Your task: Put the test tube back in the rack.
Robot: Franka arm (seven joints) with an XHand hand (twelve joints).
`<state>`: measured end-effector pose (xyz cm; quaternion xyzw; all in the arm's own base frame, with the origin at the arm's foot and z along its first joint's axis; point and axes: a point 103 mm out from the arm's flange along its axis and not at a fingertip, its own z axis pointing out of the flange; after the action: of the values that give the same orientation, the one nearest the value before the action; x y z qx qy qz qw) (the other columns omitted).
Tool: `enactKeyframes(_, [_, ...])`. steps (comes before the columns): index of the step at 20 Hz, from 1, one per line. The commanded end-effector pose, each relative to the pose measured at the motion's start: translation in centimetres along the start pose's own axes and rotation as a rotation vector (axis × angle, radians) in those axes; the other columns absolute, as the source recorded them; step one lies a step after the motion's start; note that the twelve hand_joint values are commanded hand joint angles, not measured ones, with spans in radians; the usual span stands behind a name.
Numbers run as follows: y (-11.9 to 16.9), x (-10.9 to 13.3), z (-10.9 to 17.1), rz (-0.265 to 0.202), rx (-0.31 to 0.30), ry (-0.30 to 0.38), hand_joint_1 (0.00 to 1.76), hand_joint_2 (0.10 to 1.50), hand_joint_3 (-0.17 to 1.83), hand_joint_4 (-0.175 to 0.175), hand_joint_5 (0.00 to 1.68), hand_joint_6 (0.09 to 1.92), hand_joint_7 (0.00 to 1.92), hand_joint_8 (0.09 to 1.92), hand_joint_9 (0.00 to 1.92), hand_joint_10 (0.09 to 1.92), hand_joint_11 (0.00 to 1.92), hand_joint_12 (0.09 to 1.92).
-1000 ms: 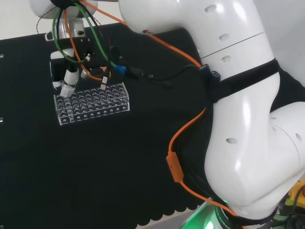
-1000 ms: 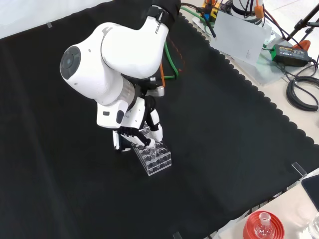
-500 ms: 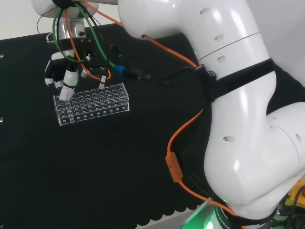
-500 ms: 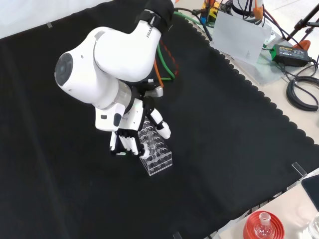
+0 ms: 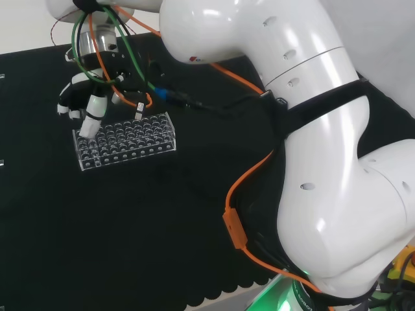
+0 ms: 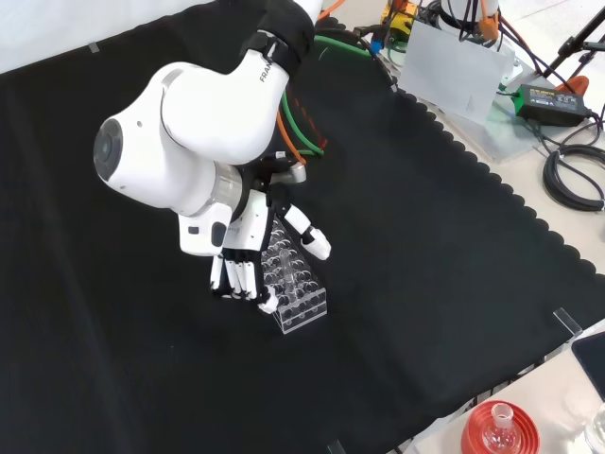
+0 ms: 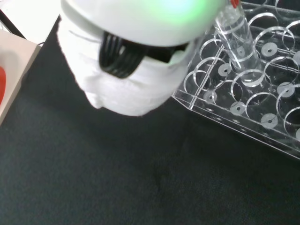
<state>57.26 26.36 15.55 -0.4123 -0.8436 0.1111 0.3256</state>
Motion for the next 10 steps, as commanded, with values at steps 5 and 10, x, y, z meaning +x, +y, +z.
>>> enactKeyframes(5, [-4.2,0.6,-6.0,0.007,-0.098,-0.063,1.14,0.43,0.66,0.024,0.38,0.76,0.60,0.85,0.47,0.94,0.00,1.47])
enactKeyframes(10, [-6.5,1.1,-8.7,0.019,-0.137,-0.089,1.14,0.43,0.66,0.029,0.39,0.76,0.61,0.84,0.47,0.93,0.00,1.47])
